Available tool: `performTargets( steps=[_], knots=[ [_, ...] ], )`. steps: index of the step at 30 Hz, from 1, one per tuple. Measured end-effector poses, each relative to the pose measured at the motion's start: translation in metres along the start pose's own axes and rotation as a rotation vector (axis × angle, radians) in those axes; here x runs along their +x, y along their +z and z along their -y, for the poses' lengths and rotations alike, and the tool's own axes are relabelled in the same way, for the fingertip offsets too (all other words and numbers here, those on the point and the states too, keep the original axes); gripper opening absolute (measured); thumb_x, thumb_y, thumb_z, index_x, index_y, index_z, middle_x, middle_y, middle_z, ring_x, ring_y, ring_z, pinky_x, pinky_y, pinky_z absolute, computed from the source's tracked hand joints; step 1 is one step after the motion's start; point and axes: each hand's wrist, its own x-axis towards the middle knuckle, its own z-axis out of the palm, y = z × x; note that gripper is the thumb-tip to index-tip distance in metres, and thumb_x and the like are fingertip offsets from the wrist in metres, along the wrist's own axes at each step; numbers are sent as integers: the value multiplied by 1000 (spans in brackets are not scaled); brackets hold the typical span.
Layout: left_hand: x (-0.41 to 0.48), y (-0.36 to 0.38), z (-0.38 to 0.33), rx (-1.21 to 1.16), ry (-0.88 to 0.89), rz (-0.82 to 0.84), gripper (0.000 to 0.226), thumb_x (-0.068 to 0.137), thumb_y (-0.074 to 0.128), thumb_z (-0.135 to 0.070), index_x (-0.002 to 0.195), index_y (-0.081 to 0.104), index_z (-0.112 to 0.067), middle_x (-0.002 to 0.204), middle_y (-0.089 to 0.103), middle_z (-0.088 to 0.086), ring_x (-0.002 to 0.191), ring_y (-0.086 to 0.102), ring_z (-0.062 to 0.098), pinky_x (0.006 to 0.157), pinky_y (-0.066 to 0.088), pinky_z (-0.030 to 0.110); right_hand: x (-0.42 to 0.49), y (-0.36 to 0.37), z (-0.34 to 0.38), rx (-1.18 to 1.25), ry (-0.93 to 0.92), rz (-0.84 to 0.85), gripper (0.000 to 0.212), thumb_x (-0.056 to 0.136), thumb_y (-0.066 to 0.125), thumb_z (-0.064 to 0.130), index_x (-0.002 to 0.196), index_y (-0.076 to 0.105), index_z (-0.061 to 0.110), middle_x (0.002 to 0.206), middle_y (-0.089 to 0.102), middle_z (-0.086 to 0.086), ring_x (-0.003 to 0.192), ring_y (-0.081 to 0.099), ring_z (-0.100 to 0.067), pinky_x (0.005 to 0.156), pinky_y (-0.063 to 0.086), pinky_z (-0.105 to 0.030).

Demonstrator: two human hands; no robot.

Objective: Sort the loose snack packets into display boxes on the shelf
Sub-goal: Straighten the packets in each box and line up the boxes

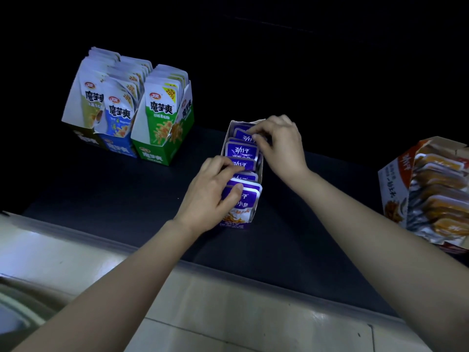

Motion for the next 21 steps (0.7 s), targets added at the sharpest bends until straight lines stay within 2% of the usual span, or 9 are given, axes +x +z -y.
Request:
performTargets(
  steps=[3,5,11,13,17,19,21],
  knots=[
    [0,0,0,-7,-2,3,51,95,40,-44,130,57,-11,122,50,-1,115,41,7,90,38,21,7,0,3,-8,54,53,23,94,62,23,114,67,12,112,66,-9,108,59,-17,83,51,-31],
    [0,0,-1,-9,-1,0,51,95,40,-44,129,58,-11,121,50,0,114,42,8,90,38,22,9,0,5,-38,23,70,25,95,61,25,116,67,13,114,67,-9,109,62,-17,83,54,-33],
    [0,0,-2,-11,-1,0,51,94,40,-44,129,58,-10,121,50,0,114,40,6,90,36,18,12,-1,7,-78,-20,96,28,95,61,20,120,65,8,119,67,-10,115,60,-21,90,52,-36],
    [0,0,-2,-9,-1,2,52,94,39,-44,129,58,-10,122,50,-1,113,39,4,90,33,13,11,-4,8,-109,-81,86,26,93,63,16,117,67,7,114,68,-10,110,61,-23,90,52,-40],
    [-1,-1,-1,-1,4,-2,51,95,39,-44,130,58,-11,122,50,-2,113,36,0,90,30,6,-2,-10,8,-54,-109,-35,21,88,68,16,108,67,8,104,67,-7,99,60,-20,81,48,-31],
    [-2,-2,-1,-4,4,-5,51,95,40,-43,129,59,-11,121,50,-2,113,37,1,90,30,5,-12,-6,7,-96,-109,38,25,86,71,19,108,69,8,106,69,-7,100,60,-23,84,48,-36],
    [-2,-2,-1,-12,6,-4,49,95,41,-42,129,59,-11,121,50,-2,113,38,2,91,29,4,-18,-3,6,-138,-72,139,37,84,74,25,116,67,9,114,68,-7,106,58,-25,89,41,-35]
  ],
)
